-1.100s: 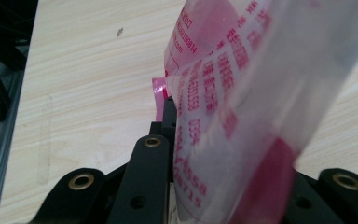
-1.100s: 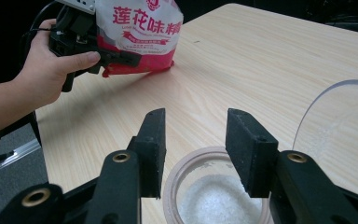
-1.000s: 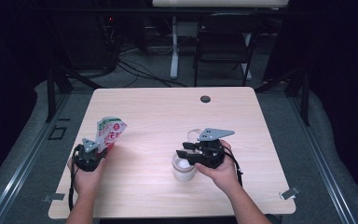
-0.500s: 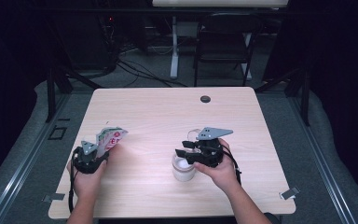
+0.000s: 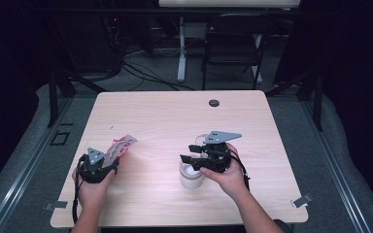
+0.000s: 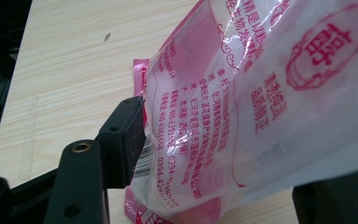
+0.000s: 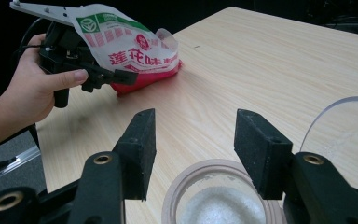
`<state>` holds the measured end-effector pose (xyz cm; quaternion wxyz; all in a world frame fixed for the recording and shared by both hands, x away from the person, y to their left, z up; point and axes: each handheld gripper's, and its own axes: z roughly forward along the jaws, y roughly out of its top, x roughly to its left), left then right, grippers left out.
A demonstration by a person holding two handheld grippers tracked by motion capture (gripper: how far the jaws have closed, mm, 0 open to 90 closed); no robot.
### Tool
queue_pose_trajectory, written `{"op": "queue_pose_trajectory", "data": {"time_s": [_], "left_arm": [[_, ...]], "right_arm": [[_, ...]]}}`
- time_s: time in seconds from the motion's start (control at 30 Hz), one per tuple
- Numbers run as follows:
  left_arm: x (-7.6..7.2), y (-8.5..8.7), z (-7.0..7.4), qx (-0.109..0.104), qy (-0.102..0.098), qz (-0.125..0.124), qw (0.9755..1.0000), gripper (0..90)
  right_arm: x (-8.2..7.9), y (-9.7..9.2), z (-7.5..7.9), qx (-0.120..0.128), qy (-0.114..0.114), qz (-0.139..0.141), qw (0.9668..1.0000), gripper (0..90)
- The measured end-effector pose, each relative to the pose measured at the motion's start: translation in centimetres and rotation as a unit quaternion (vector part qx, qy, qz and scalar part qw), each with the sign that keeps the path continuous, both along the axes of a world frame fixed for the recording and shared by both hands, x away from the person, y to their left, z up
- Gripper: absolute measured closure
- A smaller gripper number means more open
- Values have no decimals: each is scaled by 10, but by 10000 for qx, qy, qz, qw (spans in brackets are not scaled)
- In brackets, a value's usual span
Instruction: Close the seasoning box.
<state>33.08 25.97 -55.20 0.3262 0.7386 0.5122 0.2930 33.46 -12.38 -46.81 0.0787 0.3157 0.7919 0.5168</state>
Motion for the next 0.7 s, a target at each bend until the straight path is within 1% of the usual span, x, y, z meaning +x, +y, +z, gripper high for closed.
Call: {"op": "queue_pose_trajectory", "data": {"time_s": [0.17,0.3,0.37,0.47,0.6,0.7], "left_arm": [[0,-1,0,24,-14,-24,10000,408],[-1,-2,1,18,-55,-45,10000,408],[-2,-3,2,18,-45,-58,10000,408],[-4,-5,4,7,-103,-100,9999,408],[-7,-13,8,53,-152,-271,9995,402],[-10,-22,12,40,-252,-472,9986,404]], "right_arm": [[0,1,0,-53,-8,14,10000,484],[0,1,0,-18,-13,-5,10000,481],[0,1,0,-10,-9,-21,10000,479],[0,2,0,-32,-4,4,10000,478],[0,3,0,-24,0,-7,10000,477],[-1,2,1,-22,-22,2,10000,477]]}}
